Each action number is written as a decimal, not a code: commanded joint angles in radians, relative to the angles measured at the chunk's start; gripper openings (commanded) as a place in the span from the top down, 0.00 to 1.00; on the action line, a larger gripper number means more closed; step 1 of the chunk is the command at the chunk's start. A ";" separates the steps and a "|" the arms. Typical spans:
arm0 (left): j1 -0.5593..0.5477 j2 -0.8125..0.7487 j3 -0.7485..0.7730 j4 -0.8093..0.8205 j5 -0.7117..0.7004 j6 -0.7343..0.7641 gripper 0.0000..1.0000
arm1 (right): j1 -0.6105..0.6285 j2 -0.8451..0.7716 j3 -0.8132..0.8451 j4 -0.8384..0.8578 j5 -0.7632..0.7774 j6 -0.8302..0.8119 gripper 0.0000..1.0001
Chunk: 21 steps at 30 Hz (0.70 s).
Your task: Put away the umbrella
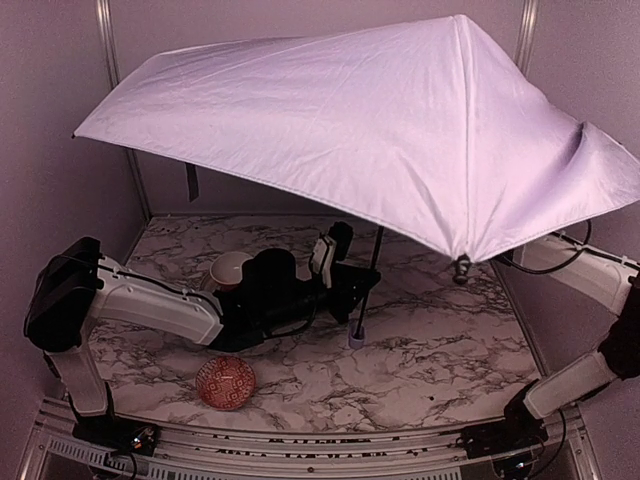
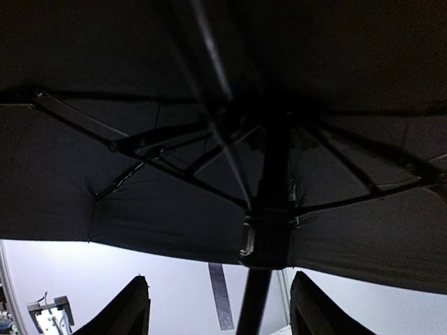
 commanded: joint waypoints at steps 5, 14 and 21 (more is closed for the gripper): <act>-0.005 0.023 0.001 0.197 -0.003 0.012 1.00 | -0.008 0.050 0.024 0.158 0.121 0.066 0.36; -0.005 0.025 0.001 0.195 -0.005 0.017 1.00 | -0.007 0.106 0.090 0.143 0.076 0.069 0.38; -0.005 0.032 0.005 0.193 -0.004 0.017 1.00 | -0.007 0.111 0.123 0.133 0.077 0.042 0.36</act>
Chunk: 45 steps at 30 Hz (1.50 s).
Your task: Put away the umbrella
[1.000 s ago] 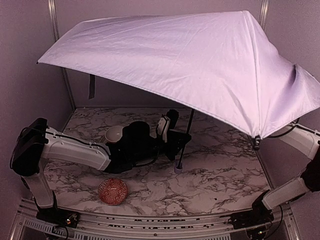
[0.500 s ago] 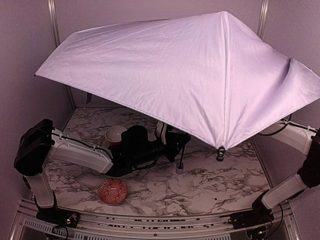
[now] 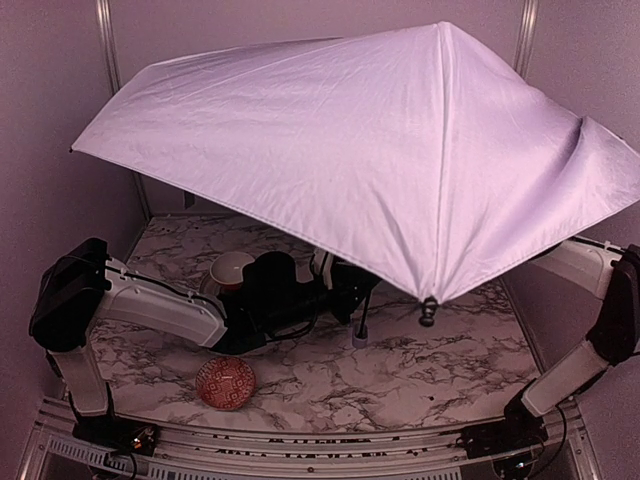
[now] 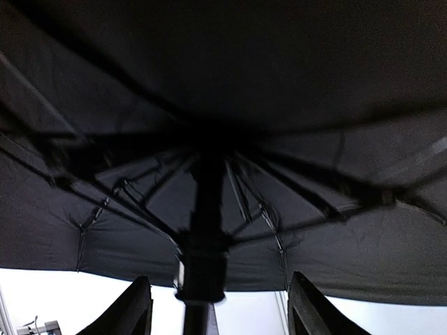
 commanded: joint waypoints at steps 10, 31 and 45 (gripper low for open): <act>-0.003 0.000 0.013 0.106 -0.005 0.024 1.00 | -0.004 0.016 0.078 -0.016 0.000 -0.011 0.50; -0.007 -0.012 0.009 0.089 -0.040 0.045 1.00 | -0.003 -0.015 0.069 -0.124 0.035 -0.108 0.70; -0.070 0.021 0.139 -0.113 -0.491 0.178 1.00 | 0.165 -0.072 0.010 -0.356 0.455 -0.523 0.36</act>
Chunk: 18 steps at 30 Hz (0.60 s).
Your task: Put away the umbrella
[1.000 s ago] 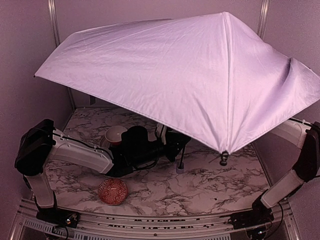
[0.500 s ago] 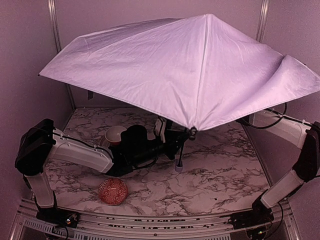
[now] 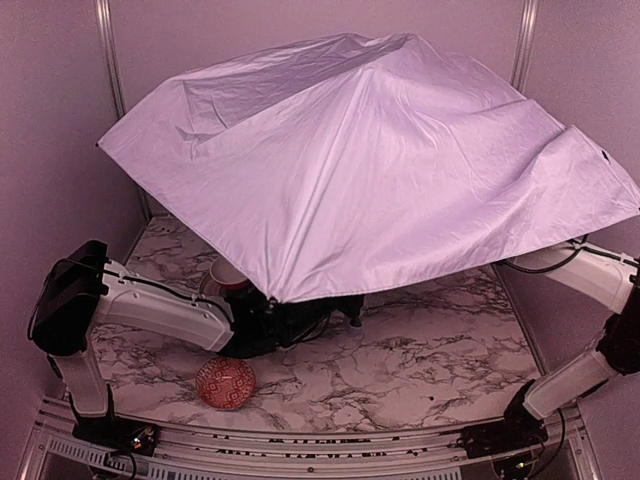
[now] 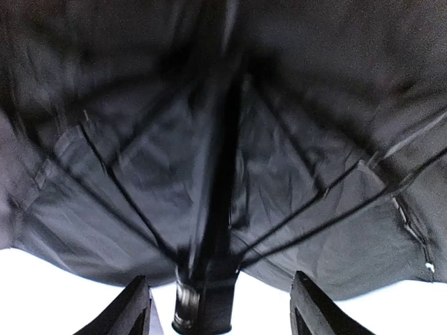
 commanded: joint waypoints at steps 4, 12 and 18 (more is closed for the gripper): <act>-0.015 0.017 0.076 0.002 -0.138 0.059 1.00 | 0.015 0.017 -0.020 -0.028 0.129 -0.080 0.43; -0.016 0.020 0.072 -0.005 -0.155 0.059 1.00 | 0.015 -0.002 -0.011 -0.041 0.166 -0.118 0.45; -0.033 0.046 0.127 -0.061 -0.327 0.059 1.00 | 0.039 -0.013 -0.030 0.014 0.281 -0.168 0.38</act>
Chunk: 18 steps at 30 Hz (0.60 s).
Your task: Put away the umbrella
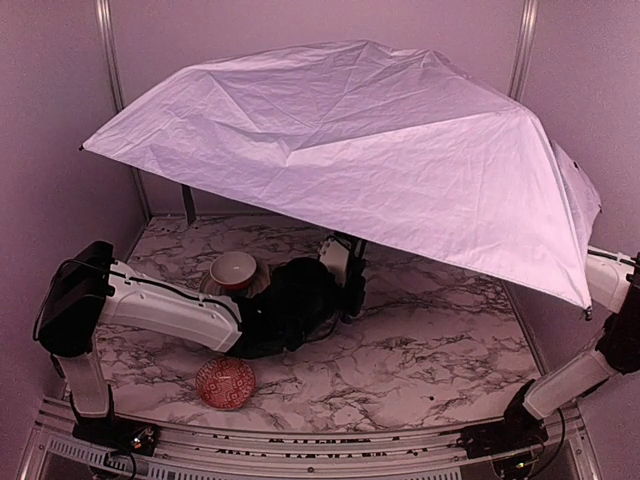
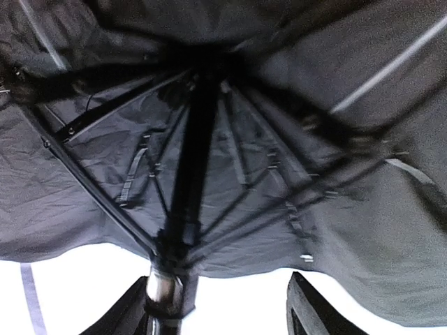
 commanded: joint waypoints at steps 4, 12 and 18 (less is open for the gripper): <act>-0.024 0.025 0.096 0.027 -0.157 0.036 1.00 | 0.055 0.011 -0.038 0.162 0.185 -0.118 0.41; -0.025 0.027 0.094 0.023 -0.152 0.035 1.00 | 0.060 0.048 -0.009 0.207 0.147 -0.139 0.40; -0.025 0.027 0.099 0.016 -0.146 0.039 1.00 | 0.060 0.067 0.027 0.207 0.125 -0.137 0.43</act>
